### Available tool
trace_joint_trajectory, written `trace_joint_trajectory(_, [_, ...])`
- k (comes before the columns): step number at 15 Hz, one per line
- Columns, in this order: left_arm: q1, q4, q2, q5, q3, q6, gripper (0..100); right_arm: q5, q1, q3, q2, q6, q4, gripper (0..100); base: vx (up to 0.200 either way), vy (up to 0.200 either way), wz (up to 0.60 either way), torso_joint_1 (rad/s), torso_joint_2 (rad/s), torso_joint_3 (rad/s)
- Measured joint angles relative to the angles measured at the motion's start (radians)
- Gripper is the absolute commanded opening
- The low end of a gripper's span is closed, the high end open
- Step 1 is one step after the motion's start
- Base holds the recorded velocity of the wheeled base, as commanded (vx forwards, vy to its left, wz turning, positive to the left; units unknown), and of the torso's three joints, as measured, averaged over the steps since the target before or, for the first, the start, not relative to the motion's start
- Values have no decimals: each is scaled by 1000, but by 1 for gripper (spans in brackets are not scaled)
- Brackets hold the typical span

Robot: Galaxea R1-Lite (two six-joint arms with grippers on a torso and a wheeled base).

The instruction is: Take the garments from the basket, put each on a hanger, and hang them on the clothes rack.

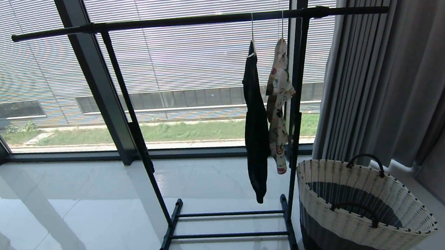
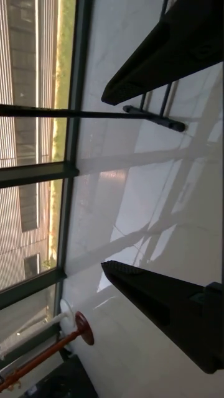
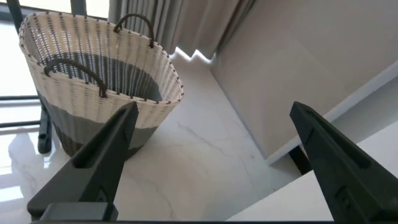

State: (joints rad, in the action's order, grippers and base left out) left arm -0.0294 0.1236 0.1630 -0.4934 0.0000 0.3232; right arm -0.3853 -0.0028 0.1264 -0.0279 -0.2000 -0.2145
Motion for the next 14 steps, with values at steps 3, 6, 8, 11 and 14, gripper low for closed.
trace_joint_trajectory(3, [20, -41, -114, 2, 0, -3, 100, 16, 0, -8, 23, 15, 17, 100, 0, 0, 0, 0, 0, 0])
trace_joint_trajectory(6, [21, -51, -151, 171, 0, -111, 100, 160, 0, -24, 27, 46, 43, 100, 0, 0, 0, 0, 0, 0])
trace_joint_trajectory(8, [22, -79, -160, 402, 0, -279, 100, 320, -1, -35, 28, 110, 64, 100, 0, 0, 0, 0, 0, 0])
trace_joint_trajectory(11, [21, -141, -163, 438, -2, -326, 100, 430, 0, -50, 29, 134, 86, 100, 0, 0, 0, 0, 0, 0])
trace_joint_trajectory(14, [21, -141, -163, 437, -4, -332, 100, 419, 0, -72, 29, 16, 173, 100, 0, 0, 0, 0, 0, 0])
